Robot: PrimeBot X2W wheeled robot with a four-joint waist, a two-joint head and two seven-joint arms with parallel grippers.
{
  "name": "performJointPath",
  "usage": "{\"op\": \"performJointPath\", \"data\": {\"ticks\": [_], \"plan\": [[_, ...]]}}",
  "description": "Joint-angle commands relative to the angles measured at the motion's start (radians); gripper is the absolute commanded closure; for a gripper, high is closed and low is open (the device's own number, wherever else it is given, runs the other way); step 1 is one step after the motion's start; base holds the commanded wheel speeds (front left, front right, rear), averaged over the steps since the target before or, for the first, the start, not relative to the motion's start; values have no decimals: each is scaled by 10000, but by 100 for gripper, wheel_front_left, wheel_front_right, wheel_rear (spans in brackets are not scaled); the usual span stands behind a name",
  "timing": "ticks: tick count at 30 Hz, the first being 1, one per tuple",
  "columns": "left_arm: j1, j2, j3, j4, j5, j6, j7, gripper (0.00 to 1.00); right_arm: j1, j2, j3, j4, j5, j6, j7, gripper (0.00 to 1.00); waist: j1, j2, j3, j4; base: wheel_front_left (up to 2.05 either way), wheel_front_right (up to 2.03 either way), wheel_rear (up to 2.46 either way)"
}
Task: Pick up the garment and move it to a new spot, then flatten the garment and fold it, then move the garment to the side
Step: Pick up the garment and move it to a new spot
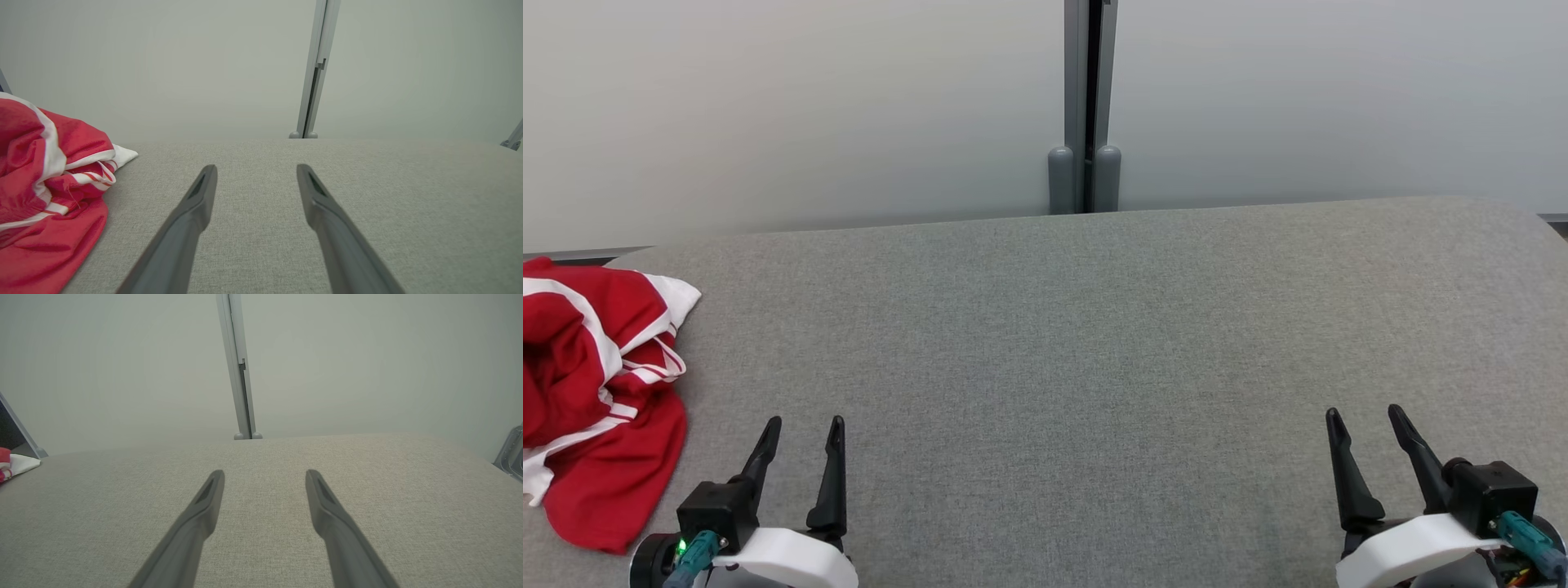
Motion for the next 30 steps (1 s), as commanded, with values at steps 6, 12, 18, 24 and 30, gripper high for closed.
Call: {"op": "performJointPath", "data": {"ticks": [6, 12, 18, 24, 30], "plan": [[-252, -6, 5, 90, -151, 40, -18, 0, -12, -83, -110, -56, -65, 4, -38, 0, 0, 0, 49, 213, 0, 0, 0], [-484, 33, 13, 31, -173, 68, -17, 0, 40, -102, -92, -436, -212, 4, 12, 0, 0, 0, 99, 936, 0, 0, 0], [-734, 139, 144, -75, -157, 122, -12, 0, 94, -160, -55, -865, -315, 4, 170, 0, 0, 0, 181, 1991, 0, 0, 0], [-778, 279, 269, -173, -75, 168, -9, 0, 116, -218, 151, -1333, -416, 2, 421, 0, 0, 0, 280, 3360, 0, 0, 0], [-706, 301, 349, -236, -39, 210, -11, 0, 81, -229, 309, -1653, -442, 2, 583, 0, 0, 0, 384, 4439, 0, 0, 0]]}}
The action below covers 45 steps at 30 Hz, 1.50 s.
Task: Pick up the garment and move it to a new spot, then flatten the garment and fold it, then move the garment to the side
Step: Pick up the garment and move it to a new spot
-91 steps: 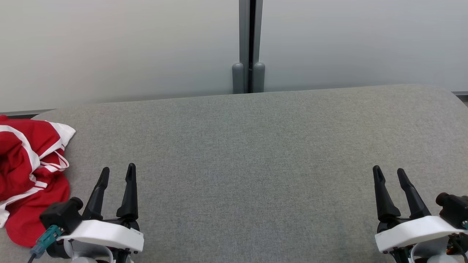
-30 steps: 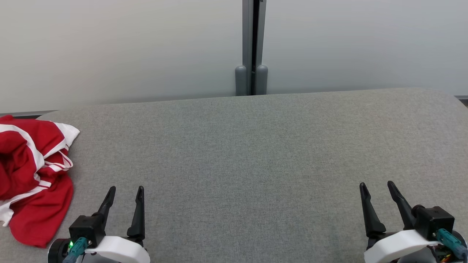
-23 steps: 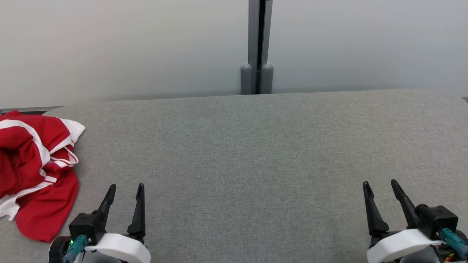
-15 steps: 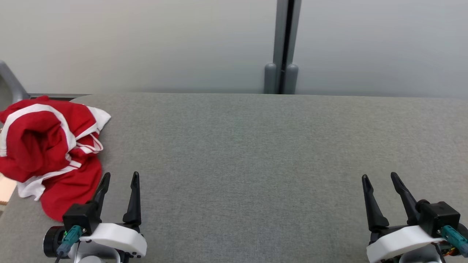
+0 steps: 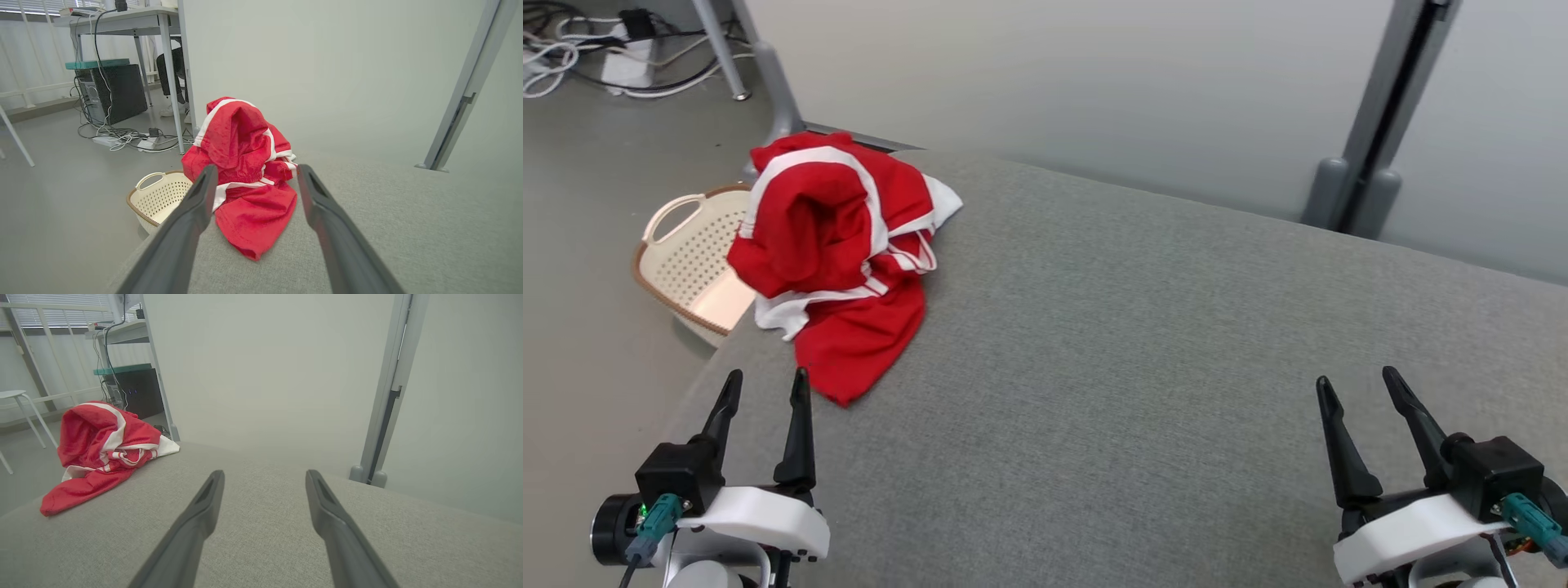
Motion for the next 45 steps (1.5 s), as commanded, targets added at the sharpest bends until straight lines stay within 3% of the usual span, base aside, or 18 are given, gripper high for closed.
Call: {"op": "performJointPath", "data": {"ticks": [1, 7, 17, 24, 29, 37, 45], "plan": [[-7, 26, 58, -50, 47, 37, -1, 0, -26, -30, 43, -72, -38, 1, 33, 0, 0, 0, 125, 693, 0, 0, 0], [51, -23, 125, -101, -22, -12, -1, 0, -67, -5, 42, -215, -49, 1, 96, 0, 0, 0, 196, 1166, 0, 0, 0], [-160, -112, 167, -164, -31, -21, -1, 0, -204, -26, 31, -243, 2, 1, 114, 0, 0, 0, 396, 1230, 0, 0, 0], [-720, -230, 224, -181, -145, -72, 1, 0, -436, -127, 47, -490, -43, 1, 321, 0, 0, 0, 934, 1004, 0, 0, 0], [-1794, -341, 326, 32, -333, -132, -1, 0, -767, -334, 16, -983, -131, 1, 689, 0, 0, 0, 1937, 557, 0, 0, 0], [-4192, -216, 788, 1973, -744, -294, -2, 0, -1477, -799, 73, -1733, -226, 1, 1187, 0, 0, 0, 3618, -185, 0, 0, 0], [-6359, 520, 1780, 5165, -1255, -48, -1, 0, -1942, -1119, 18, -2129, -224, 1, 1412, 0, 0, 0, 4729, -705, 0, 0, 0]]}}
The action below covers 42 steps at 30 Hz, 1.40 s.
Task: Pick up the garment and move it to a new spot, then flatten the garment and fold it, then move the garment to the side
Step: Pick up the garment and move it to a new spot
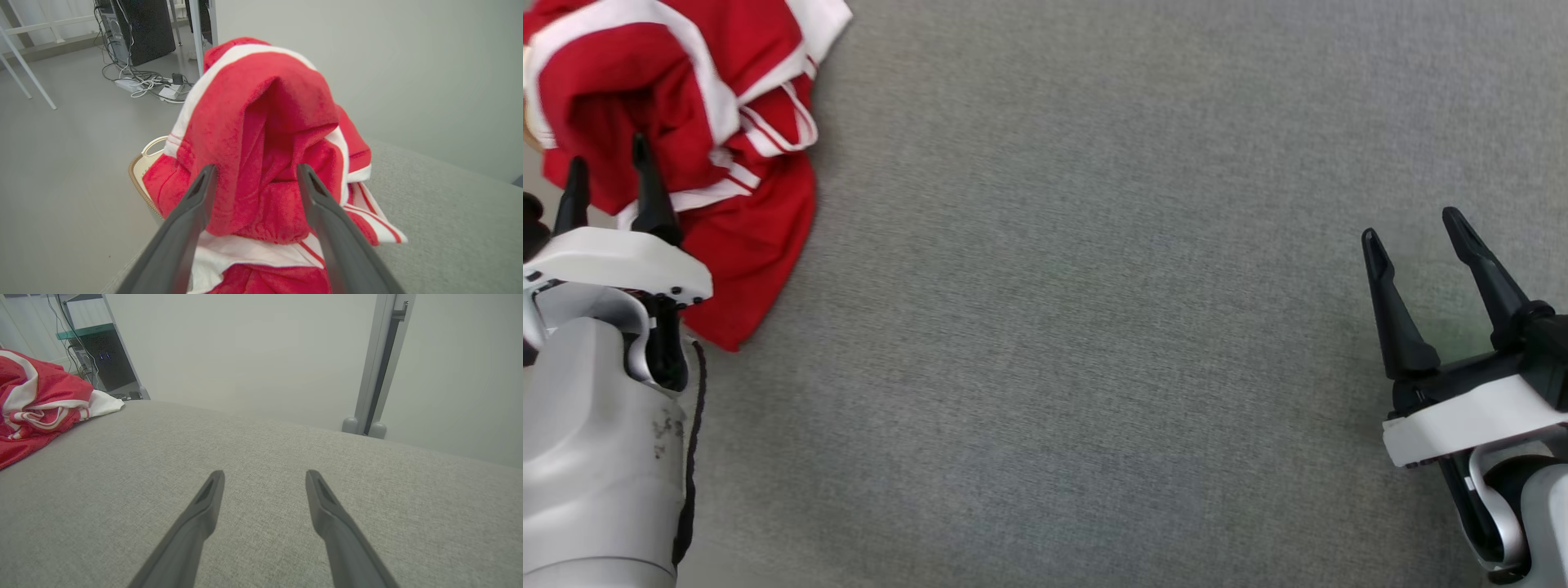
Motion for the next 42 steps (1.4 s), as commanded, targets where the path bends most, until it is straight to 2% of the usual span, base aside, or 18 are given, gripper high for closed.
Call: {"op": "performJointPath", "data": {"ticks": [1, 4, 5, 6, 7, 11, 16, 22, 29, 32, 38, 42], "plan": [[-188, 82, 90, 267, -94, 81, 3, 0, -136, -80, -21, -78, 7, 1, 15, 0, 0, 0, 436, -347, 0, 0, 0], [-612, 306, 351, 1014, -212, 43, 1, 0, -252, -142, -33, -135, 37, 1, 56, 0, 0, 0, 597, -422, 0, 0, 0], [-707, 367, 395, 1183, -211, 6, 3, 31, -272, -160, -39, -131, 44, 1, 50, 0, 0, 0, 626, -431, 0, 0, 0], [-777, 443, 450, 1222, -182, 3, 1, 82, -279, -169, -51, -126, 41, 1, 48, 0, 0, 0, 649, -439, 0, 0, 0], [-767, 486, 584, 1110, -120, -13, 1, 100, -318, -149, -81, -110, 46, 1, 28, 0, 0, 0, 679, -442, 0, 0, 0], [-314, 458, 1038, 113, 86, -37, 1, 100, -348, -62, -182, -6, 61, 1, -72, 0, 0, 0, 579, -383, 0, 0, 0], [585, 256, 1595, -1860, 619, -97, 1, 100, -179, 124, -244, 254, 72, 1, -284, 0, 0, 0, 42, -333, 0, 0, 0], [1872, -304, 1647, -4197, 1371, -310, 1, 100, 237, 409, -569, 544, 106, 1, -532, 0, 0, 0, -904, -127, 0, 0, 0], [3710, -873, 856, -6287, 1809, -420, 3, 100, 927, 787, -691, 690, 134, 1, -708, 0, 0, 0, -2125, -113, 0, 0, 0], [4341, -945, 502, -6809, 1830, -358, 90, 100, 1107, 902, -723, 709, 143, 1, -750, 0, 0, 0, -2374, -158, 0, 0, 0], [6124, -1055, -694, -8457, 1532, -69, 809, 100, 1470, 1143, -604, 797, 170, 1, -881, 0, 0, 0, -2921, -667, 0, 0, 0], [6910, -1045, -1775, -9373, 1295, 183, 1320, 100, 1546, 1254, -433, 796, 170, 1, -920, 0, 0, 0, -3099, -1254, 0, 0, 0]]}}
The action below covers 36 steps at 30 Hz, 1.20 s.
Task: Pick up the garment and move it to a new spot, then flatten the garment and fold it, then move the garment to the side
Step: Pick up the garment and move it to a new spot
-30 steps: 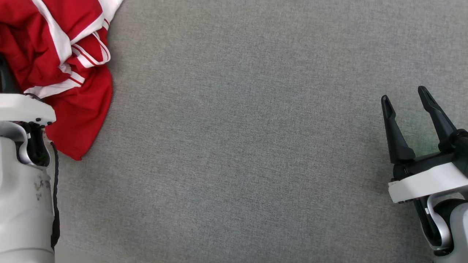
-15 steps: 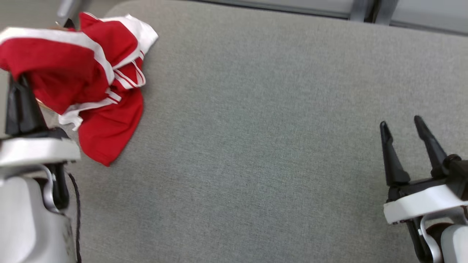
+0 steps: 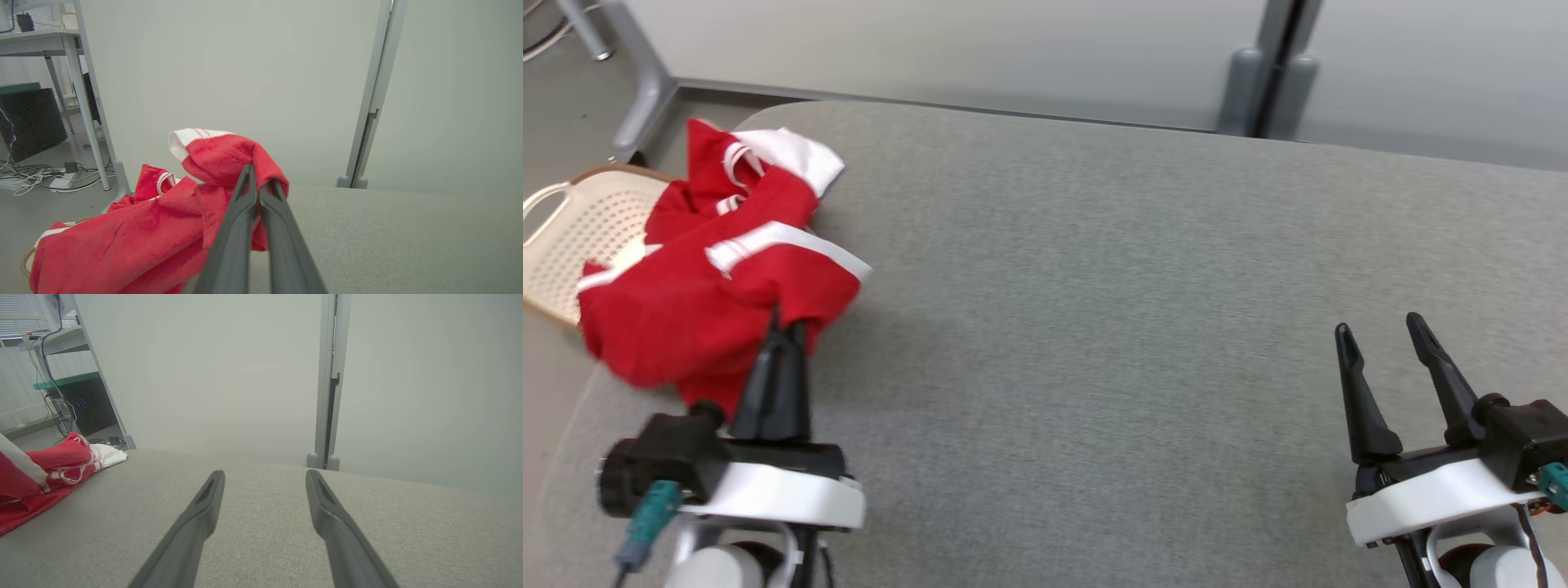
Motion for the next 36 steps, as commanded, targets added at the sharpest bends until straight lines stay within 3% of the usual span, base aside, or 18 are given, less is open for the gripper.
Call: {"op": "performJointPath", "data": {"ticks": [1, 11, 21, 29, 31, 36], "plan": [[126, 23, -332, -233, -88, 74, 127, 100, 95, 9, 67, 39, 66, 1, -53, 0, 0, 0, -197, -541, 0, 0, 0], [-886, 24, -2861, -45, -355, -385, 637, 100, -75, 89, 360, 32, 68, 1, -75, 0, 0, 0, 193, -2808, 0, 0, 0], [-3498, 35, -5313, 1335, -801, -396, 444, 100, -676, 262, 350, 307, 424, 2, -583, 0, 0, 0, 1808, -5318, 0, 0, 0], [-4756, 32, -6986, 2855, -1114, -491, 376, 100, -941, 351, 505, 856, 778, 1, -1094, 0, 0, 0, 2586, -6336, 0, 0, 0], [-4958, 33, -7256, 3280, -1177, -534, 311, 0, -1000, 355, 538, 986, 826, 1, -1192, 0, 0, 0, 2615, -6393, 0, 0, 0], [-5095, 30, -7548, 3872, -1170, -563, -54, 0, -1116, 359, 555, 1148, 979, 1, -1307, 0, 0, 0, 2482, -6251, 0, 0, 0]]}}
